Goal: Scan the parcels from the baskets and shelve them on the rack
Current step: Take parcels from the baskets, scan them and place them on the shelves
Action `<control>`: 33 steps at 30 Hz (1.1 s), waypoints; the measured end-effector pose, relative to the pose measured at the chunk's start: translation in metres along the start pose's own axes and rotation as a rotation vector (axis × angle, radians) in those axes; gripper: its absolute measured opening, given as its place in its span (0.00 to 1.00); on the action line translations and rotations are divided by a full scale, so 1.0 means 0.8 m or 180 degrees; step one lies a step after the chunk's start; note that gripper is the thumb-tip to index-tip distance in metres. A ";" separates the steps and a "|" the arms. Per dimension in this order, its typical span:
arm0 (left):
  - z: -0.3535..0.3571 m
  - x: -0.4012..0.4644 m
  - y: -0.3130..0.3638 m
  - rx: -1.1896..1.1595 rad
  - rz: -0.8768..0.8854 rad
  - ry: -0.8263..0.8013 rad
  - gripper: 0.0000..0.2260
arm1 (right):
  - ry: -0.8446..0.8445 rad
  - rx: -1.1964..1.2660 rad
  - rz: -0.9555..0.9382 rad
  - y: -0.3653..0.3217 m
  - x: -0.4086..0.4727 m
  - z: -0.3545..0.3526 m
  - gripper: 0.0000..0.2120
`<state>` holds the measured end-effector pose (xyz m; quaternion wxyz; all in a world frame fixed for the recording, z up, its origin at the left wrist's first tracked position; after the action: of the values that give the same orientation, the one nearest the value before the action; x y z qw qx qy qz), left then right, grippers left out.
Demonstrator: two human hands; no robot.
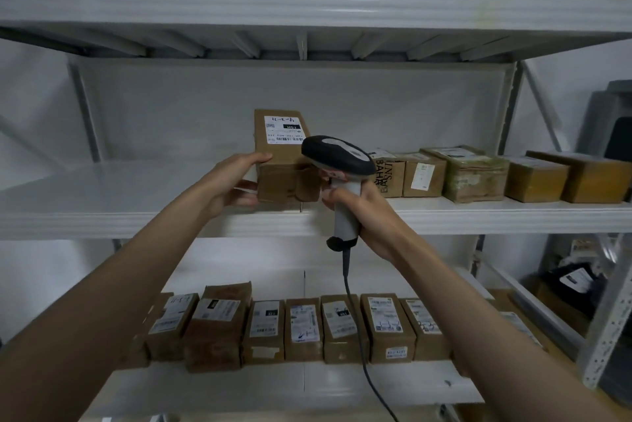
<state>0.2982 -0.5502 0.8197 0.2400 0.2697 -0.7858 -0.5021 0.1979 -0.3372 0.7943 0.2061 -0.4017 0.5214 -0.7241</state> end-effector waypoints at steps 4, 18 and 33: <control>0.014 0.029 0.002 0.0157 -0.0159 -0.0088 0.20 | -0.0009 0.0302 0.0089 0.007 0.032 -0.016 0.13; 0.046 0.090 -0.023 0.0078 -0.0511 -0.0099 0.20 | -0.0117 0.0162 0.0423 0.039 0.090 -0.046 0.21; 0.026 0.084 -0.024 0.0512 -0.0204 0.0477 0.25 | -0.0204 0.0076 0.0563 0.043 0.080 -0.032 0.16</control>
<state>0.2383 -0.5881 0.8012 0.2595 0.3500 -0.7944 -0.4233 0.1354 -0.3810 0.7826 0.2906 -0.3746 0.5394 -0.6959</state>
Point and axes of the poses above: each hand's wrist, its own x-axis towards the middle knuckle, its own z-axis out of the palm, y = z × x, the point moved 7 cm from there along x, towards the middle knuckle, and after that the axes turned 11 degrees about x, right-handed, at the moved point
